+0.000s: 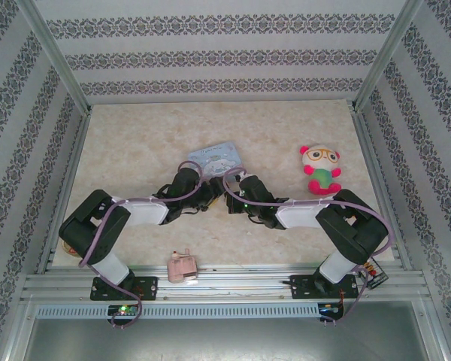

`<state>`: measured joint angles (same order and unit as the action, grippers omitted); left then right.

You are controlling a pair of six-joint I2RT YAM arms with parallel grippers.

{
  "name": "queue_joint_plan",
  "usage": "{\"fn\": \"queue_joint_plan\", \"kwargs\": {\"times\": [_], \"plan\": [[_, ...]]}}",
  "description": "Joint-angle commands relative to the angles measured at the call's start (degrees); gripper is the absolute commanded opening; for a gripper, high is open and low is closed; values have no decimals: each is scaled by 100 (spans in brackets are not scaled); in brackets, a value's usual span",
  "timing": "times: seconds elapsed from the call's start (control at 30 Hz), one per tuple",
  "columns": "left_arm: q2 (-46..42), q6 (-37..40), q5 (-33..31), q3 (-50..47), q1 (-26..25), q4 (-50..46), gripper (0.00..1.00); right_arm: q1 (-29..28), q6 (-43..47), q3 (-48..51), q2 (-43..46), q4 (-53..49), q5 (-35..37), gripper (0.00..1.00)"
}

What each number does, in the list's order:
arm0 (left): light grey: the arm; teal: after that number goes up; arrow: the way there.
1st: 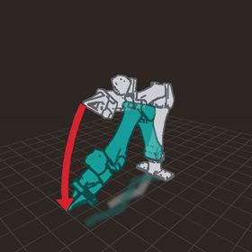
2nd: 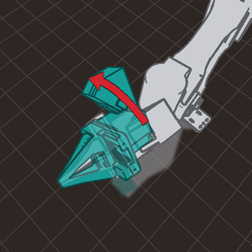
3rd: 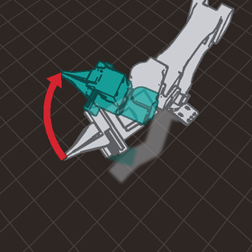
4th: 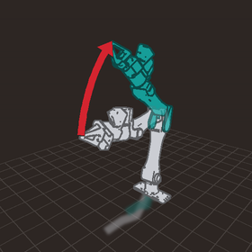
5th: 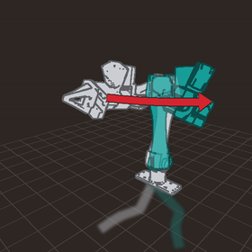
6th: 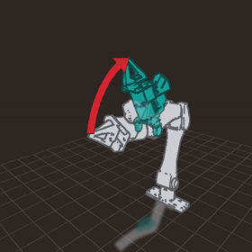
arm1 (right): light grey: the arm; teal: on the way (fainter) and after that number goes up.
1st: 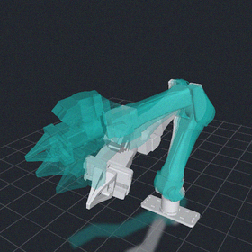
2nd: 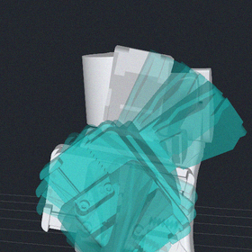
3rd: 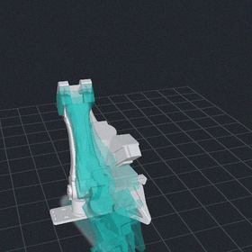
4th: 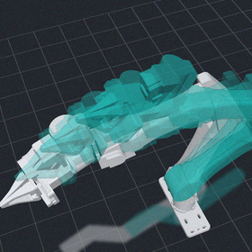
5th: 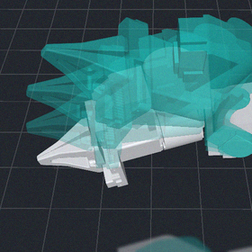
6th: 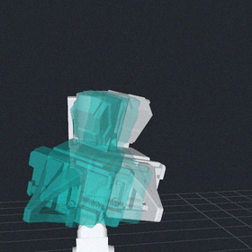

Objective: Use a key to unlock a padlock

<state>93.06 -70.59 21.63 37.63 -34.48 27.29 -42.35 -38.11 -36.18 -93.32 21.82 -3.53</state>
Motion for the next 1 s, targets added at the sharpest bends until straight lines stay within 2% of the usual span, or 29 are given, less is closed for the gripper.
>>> {"fn": "queue_joint_plan", "kwargs": {"times": [0.0,0.07,0.17,0.33,0.57,0.77,0.97], "plan": [[-288,153,-208,-97,20,-169,89,69,-153,68,-94,200,134,3],[-413,273,-318,-112,20,-270,100,71,-179,59,-116,208,135,4],[-594,431,-500,-109,36,-473,99,77,-232,42,-164,208,154,4],[-877,610,-866,-131,62,-943,99,76,-309,-33,-298,208,116,10],[-1174,669,-1184,-311,319,-1309,99,71,-419,-16,-320,208,98,14],[-1269,716,-1178,-388,622,-1537,99,74,-521,110,-64,158,144,18],[-1594,1144,-1450,-259,801,-1929,99,63,-805,143,405,-315,384,25]]}}
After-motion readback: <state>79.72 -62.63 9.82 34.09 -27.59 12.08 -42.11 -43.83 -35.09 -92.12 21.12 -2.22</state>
